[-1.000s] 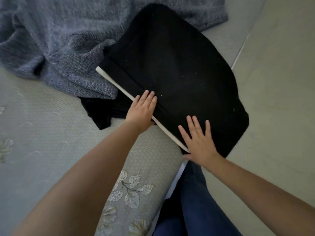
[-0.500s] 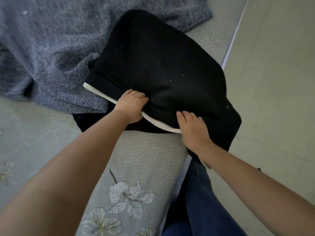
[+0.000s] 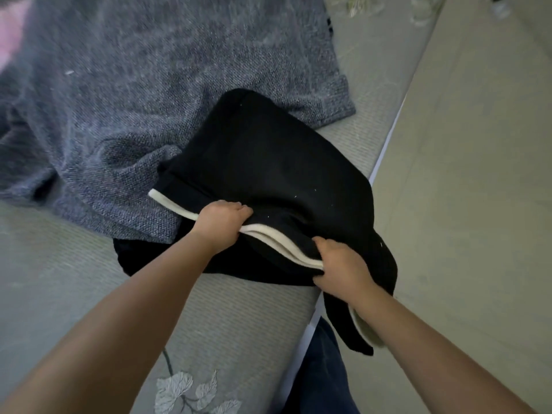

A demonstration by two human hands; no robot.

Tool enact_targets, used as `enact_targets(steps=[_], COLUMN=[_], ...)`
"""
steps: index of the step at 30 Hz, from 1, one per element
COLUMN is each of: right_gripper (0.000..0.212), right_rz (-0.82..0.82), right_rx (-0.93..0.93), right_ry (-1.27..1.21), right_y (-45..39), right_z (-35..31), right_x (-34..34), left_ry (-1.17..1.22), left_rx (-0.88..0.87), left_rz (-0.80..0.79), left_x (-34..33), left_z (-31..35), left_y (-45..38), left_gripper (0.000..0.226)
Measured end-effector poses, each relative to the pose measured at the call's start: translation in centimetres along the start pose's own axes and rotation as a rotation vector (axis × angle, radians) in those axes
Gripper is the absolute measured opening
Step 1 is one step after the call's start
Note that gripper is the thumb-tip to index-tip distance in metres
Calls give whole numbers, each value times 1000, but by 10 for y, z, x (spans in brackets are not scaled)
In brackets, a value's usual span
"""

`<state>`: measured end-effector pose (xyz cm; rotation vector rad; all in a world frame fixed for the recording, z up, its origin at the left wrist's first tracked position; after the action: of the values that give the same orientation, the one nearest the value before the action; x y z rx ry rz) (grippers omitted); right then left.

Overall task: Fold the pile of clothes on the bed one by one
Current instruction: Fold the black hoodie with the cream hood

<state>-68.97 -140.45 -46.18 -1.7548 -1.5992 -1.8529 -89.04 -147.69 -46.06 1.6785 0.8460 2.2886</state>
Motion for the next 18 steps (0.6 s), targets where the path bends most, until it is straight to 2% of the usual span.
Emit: enact_targets(steps=[3, 7, 10, 14, 18], right_gripper=[69, 54, 52, 67, 56], right_rz=[92, 129, 168, 245, 411], right_rx=[-123, -198, -170, -173, -217], right_ry=[166, 80, -40, 111, 165], right_y=[11, 26, 43, 70, 107], right_z=[-14, -18, -10, 11, 37], right_x=[-18, -12, 8, 70, 150], left_ry=[-74, -162, -186, -191, -201], left_rx=[23, 7, -43, -56, -90], left_rz=[-82, -104, -56, 76, 226], left_x=[19, 37, 47, 86, 152], left_z=[8, 22, 39, 70, 115], left_y=[-3, 10, 35, 56, 58], left_gripper=[42, 41, 47, 51, 53])
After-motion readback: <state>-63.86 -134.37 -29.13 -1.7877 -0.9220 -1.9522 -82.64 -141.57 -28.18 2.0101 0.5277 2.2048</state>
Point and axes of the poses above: each hand's wrist, its own y-axis away from the middle knuckle, its own x-axis out of the back of the hand, z = x × y, the point moved 4 cm from there along -y, towards the middle knuckle, and after that the axes turned 13 degrees about y, right-handed, at the moved point
